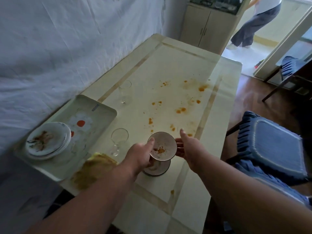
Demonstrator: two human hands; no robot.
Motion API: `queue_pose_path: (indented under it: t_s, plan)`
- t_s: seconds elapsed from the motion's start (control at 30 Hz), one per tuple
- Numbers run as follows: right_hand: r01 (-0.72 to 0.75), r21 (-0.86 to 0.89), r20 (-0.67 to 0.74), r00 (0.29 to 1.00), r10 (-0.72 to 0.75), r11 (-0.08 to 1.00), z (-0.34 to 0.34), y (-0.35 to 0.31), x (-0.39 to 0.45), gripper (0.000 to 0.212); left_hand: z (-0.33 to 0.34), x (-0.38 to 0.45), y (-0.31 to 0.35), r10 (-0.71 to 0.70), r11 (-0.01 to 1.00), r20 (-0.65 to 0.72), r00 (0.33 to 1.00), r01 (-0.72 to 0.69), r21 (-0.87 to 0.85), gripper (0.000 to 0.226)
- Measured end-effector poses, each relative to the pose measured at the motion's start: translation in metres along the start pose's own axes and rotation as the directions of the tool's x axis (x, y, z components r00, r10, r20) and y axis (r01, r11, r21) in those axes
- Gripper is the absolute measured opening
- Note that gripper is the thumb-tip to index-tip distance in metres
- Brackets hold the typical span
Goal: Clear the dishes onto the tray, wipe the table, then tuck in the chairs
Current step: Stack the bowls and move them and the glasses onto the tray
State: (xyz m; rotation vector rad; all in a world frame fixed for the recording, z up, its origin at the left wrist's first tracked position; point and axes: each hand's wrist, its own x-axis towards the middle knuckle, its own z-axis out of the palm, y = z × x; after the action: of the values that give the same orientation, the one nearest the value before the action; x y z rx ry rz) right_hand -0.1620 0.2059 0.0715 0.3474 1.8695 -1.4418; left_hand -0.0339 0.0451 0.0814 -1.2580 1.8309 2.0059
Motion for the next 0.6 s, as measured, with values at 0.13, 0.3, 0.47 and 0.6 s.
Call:
queue_pose_path:
  t_s: [0.13,0.3,0.47,0.6]
  plan:
    - [0.076,-0.111,0.018,0.997,-0.074,0.991,0.012,0.01,-0.004,0.061,-0.002,-0.002,-0.025,0.002,0.99,-0.048,0.999,-0.009,-0.142,0.059]
    - [0.147,-0.317,0.013,0.988,-0.151,0.937,0.019,0.025,-0.002,0.083,-0.005,-0.005,-0.041,0.021,0.988,-0.066,0.998,-0.031,-0.152,0.059]
    - [0.294,-0.681,0.108,0.946,-0.305,0.67,0.027,0.029,-0.005,0.073,0.002,-0.01,-0.048,0.046,0.997,-0.108,0.993,-0.053,-0.057,0.058]
    - [0.321,-0.747,0.144,0.933,-0.329,0.583,0.028,0.035,-0.002,0.071,0.005,-0.012,-0.048,0.08,0.996,-0.131,0.988,-0.074,0.051,0.063]
